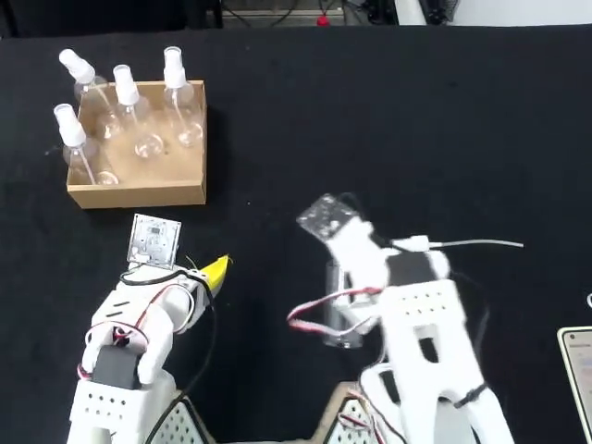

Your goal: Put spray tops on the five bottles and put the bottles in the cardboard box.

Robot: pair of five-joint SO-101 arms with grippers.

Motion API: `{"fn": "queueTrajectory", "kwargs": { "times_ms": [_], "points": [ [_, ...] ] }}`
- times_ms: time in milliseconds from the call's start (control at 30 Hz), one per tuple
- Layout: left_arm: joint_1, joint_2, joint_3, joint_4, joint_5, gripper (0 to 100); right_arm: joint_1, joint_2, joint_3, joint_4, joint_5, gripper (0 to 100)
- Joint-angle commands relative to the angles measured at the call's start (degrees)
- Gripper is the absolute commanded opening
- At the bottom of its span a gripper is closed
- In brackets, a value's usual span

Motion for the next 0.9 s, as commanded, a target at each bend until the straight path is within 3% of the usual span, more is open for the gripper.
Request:
{"fn": "queueTrajectory", "kwargs": {
  "times_ms": [0,100,200,333,500,633,767,867],
  "points": [
    [0.2,-0.4,-0.9,-0.9,0.2,27,-9.5,0.1,-2.2,-3.8,-6.9,2.2],
    [0.2,-0.4,-0.9,-0.9,0.2,27,-13.4,0.1,-4.3,-3.9,-9.1,2.2],
    [0.2,-0.4,-0.9,-0.9,0.2,27,-12.8,0.1,-9.2,0.7,-8.8,2.2],
    [0.2,-0.4,-1.0,-0.9,0.2,27,-7.1,0.2,-15.7,6.3,-9.0,2.2],
    [0.2,-0.4,-1.0,-0.9,0.2,27,5.7,0.8,-13.8,3.4,-8.6,2.9],
    [0.1,-0.4,-1.0,-1.0,0.2,27,13.9,5.2,-9.5,2.4,-2.4,13.4],
    [0.1,-0.4,-1.0,-1.1,0.2,27,14.8,11.6,-7.3,-2.2,-0.8,12.6],
    [0.1,-0.4,-1.0,-0.9,0.2,27,14.5,16.5,-7.1,-9.7,-6.9,8.7]
  ]
}}
